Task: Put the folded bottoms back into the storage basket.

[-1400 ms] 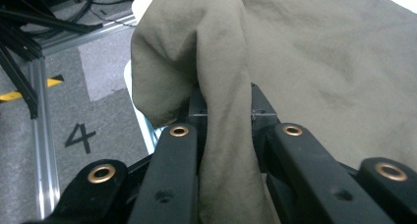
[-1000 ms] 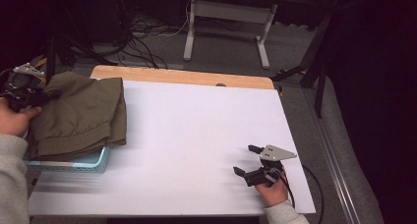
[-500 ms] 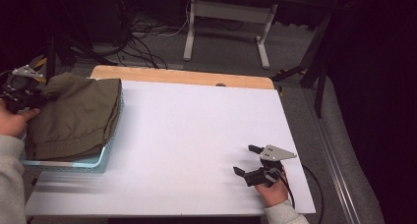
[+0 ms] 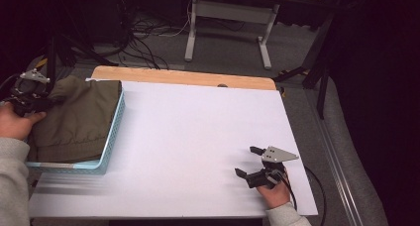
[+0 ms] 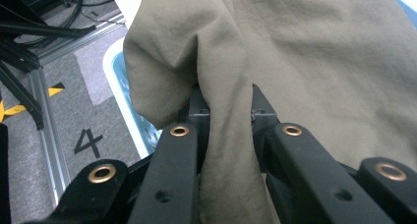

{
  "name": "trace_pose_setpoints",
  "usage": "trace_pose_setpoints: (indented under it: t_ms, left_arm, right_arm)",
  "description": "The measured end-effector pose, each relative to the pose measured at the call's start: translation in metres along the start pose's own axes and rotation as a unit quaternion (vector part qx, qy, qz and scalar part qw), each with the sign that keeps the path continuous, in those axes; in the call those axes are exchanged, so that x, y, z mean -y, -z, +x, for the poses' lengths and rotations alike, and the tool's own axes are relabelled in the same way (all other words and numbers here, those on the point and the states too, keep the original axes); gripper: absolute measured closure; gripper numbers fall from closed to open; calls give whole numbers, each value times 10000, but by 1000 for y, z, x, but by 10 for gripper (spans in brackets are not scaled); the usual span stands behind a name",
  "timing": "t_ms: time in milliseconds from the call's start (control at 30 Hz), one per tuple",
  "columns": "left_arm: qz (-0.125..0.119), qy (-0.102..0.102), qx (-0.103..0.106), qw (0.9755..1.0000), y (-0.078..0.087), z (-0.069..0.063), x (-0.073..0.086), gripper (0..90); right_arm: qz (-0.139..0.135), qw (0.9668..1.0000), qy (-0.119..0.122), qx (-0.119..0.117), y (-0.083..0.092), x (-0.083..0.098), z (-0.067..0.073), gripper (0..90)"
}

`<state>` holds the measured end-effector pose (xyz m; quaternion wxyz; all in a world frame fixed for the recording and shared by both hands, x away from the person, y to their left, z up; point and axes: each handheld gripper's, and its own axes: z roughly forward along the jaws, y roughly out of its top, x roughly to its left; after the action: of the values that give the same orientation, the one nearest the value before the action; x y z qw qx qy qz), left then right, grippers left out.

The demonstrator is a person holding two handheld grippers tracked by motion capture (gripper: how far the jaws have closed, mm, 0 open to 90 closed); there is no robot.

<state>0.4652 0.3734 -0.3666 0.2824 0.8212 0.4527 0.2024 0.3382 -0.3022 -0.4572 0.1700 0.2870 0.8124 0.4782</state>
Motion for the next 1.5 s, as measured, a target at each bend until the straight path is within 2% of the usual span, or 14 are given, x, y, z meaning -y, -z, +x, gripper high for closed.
trace_pose_setpoints:
  t_ms: [67, 133, 167, 200, 400, 500, 600, 700, 767, 967, 1133, 1300, 1400, 1500]
  left_arm:
    - [12, -37, -17, 10000, -3, -1, 0, 788]
    - [20, -24, -155, 9999, -3, -2, 1, 783]
    - [6, 60, -236, 9997, -3, -1, 1, 774]
    - [-33, 144, -211, 9997, -2, 0, 2, 767]
    - [-181, 269, -529, 9981, 5, 2, 4, 708]
    - [-443, 491, -754, 9950, 14, 3, 2, 637]
    - [-835, 764, -819, 9902, 26, 1, -1, 560]
    - [-983, 723, -917, 9883, 32, -9, -9, 502]
    - [-1049, 704, -747, 9892, 32, -17, -13, 494]
    - [-708, 378, -299, 9963, 15, -40, -25, 471]
    - [-374, 214, -56, 9991, -3, -54, -31, 481]
    - [47, 155, 186, 9997, -26, -63, -31, 534]
    - [380, 97, 263, 9989, -39, -67, -30, 541]
    - [588, 38, 312, 9978, -48, -71, -30, 546]
  right_arm:
    - [-3, 10000, 2, -2, 0, 0, 0, 3]
    - [-2, 10000, 1, -2, 0, 0, 0, 3]
    - [-1, 10000, 1, -3, 0, 0, 0, 3]
    - [-4, 10000, 3, -4, 0, 0, 0, 3]
    - [0, 10000, 5, 5, 0, 0, 0, 3]
    - [1, 10000, 5, 8, 0, 0, 0, 3]
    - [3, 10000, 1, 11, 0, 0, 0, 3]
    - [3, 10000, 0, 10, 0, 0, 0, 3]
    - [1, 10000, -2, 5, 0, 0, 0, 3]
    - [-3, 10000, -16, 4, 0, 0, 0, 3]
    - [-6, 10000, -14, 3, 0, 0, 0, 4]
    - [-4, 10000, 1, 1, 0, 0, 0, 3]
    - [-3, 10000, -3, -2, 0, 0, 0, 4]
    - [-4, 10000, 2, -3, 0, 0, 0, 3]
